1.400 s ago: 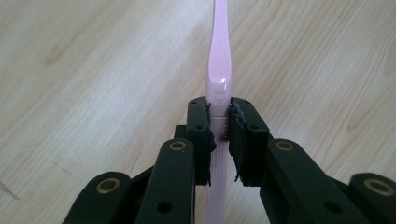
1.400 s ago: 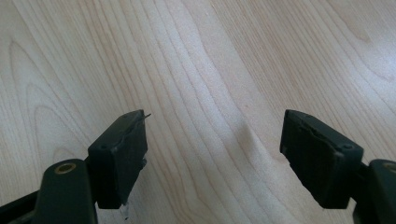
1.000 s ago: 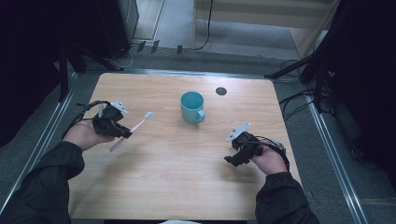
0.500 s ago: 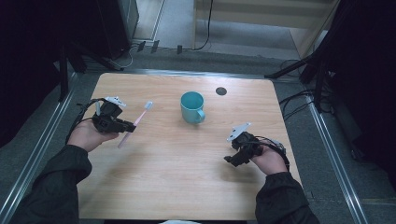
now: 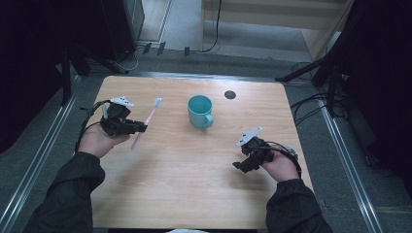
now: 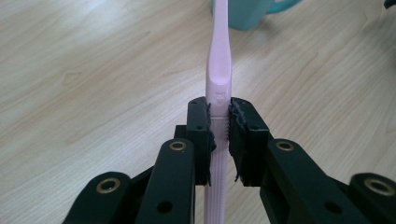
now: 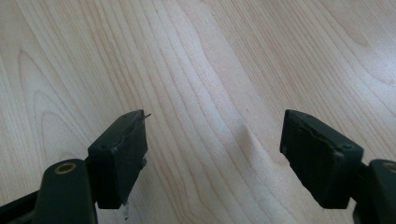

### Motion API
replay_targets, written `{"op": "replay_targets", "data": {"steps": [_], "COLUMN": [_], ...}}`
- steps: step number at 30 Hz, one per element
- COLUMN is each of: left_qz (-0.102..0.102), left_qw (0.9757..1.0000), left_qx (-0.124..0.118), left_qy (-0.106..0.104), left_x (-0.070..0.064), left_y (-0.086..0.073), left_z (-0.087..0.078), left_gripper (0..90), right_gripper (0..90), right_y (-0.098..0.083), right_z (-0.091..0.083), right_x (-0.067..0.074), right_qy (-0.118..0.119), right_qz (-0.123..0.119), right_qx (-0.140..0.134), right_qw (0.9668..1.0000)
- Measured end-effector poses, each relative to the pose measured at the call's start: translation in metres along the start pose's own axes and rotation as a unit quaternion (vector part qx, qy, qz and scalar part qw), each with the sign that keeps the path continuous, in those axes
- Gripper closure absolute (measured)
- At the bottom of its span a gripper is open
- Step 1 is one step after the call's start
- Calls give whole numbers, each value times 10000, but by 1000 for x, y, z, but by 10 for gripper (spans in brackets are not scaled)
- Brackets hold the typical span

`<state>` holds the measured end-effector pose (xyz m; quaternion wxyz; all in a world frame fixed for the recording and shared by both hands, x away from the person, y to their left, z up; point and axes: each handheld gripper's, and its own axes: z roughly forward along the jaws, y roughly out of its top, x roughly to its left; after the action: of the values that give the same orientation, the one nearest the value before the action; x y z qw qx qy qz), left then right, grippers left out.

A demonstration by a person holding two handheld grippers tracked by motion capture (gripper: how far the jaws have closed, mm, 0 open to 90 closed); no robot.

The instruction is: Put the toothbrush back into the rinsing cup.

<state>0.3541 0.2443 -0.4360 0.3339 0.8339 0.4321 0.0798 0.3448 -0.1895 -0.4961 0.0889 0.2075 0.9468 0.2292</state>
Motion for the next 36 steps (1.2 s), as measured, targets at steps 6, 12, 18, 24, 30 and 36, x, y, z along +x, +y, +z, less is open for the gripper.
{"op": "replay_targets", "data": {"steps": [6,12,18,24,30,36], "left_qz": [-90,-225,-224,-311,-314,-223], "left_qw": [9996,9982,9970,9949,9933,9914], "left_qx": [-260,-555,-733,-957,-1107,-1278], "left_qy": [35,-3,83,99,124,197], "left_x": [-6,-11,-17,-23,-29,-39], "left_y": [6,13,21,30,40,49], "left_z": [-3,1,4,5,5,5], "left_gripper": [785,785,785,784,785,785], "right_gripper": [234,234,234,234,234,234], "right_y": [-1,-1,-5,-9,-11,-11], "right_z": [-1,-2,-4,-4,-7,-7], "right_x": [0,0,0,0,0,0], "right_qy": [4,-3,-11,-18,-41,-63], "right_qz": [53,66,118,126,179,178], "right_qx": [-63,-78,-76,-39,-63,-74], "right_qw": [10000,9999,9999,9999,9998,9998]}}
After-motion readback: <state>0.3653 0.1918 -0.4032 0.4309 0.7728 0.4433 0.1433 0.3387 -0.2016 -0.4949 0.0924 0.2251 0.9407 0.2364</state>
